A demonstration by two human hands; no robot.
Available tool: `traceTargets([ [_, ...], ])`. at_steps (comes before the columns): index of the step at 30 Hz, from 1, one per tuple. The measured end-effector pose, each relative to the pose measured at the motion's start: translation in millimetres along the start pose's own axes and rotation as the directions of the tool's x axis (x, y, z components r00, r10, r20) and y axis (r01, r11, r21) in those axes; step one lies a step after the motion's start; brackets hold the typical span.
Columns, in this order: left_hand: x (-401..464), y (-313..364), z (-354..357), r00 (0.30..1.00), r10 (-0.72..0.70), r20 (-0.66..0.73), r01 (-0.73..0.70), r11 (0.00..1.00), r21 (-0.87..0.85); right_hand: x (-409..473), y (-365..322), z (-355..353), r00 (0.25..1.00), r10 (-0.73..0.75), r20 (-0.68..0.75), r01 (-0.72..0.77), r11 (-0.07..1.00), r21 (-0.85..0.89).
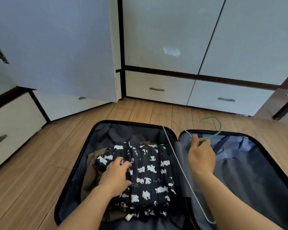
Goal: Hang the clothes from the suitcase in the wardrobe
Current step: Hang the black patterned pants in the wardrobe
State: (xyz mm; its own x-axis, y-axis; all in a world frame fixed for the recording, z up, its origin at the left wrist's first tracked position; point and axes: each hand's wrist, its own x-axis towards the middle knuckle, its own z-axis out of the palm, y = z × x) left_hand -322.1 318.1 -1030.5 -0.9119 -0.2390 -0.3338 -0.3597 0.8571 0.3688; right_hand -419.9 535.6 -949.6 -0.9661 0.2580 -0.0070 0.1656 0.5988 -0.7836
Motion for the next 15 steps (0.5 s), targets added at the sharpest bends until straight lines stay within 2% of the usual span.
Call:
traceTargets([
  [2,-2.1,9.0,0.8,0.988,-0.144,0.059,0.153,0.97,-0.189,0.8,0.2,3.1,0.998,-0.058,0.015,0.058,0.998,0.014],
  [4,-1.6,19.2,0.4,0.93,-0.341,0.138,0.368,0.861,-0.352,2.1,1.2,4.8,0.996,-0.073,0.043,0.072,0.997,0.027],
  [6,1.3,25.4,3.4,0.864,-0.474,0.166,0.503,0.808,-0.307,6.2,5.3,3.4,0.997,-0.031,0.072,0.027,0.998,0.051],
  [10,9.7,19.4,8.9,0.911,-0.397,0.107,0.409,0.905,-0.122,15.9,36.3,-1.6,0.982,0.109,0.152,-0.109,0.994,-0.011],
  [13,15.2,11.5,-11.2,0.931,-0.364,0.005,0.36,0.918,-0.169,17.2,61.3,-12.5,0.951,0.26,0.17,-0.234,0.96,-0.155],
  [15,16.7,8.6,-36.0,0.928,-0.359,-0.096,0.332,0.917,-0.222,13.0,77.6,-12.9,0.917,0.327,0.227,-0.265,0.926,-0.268],
])
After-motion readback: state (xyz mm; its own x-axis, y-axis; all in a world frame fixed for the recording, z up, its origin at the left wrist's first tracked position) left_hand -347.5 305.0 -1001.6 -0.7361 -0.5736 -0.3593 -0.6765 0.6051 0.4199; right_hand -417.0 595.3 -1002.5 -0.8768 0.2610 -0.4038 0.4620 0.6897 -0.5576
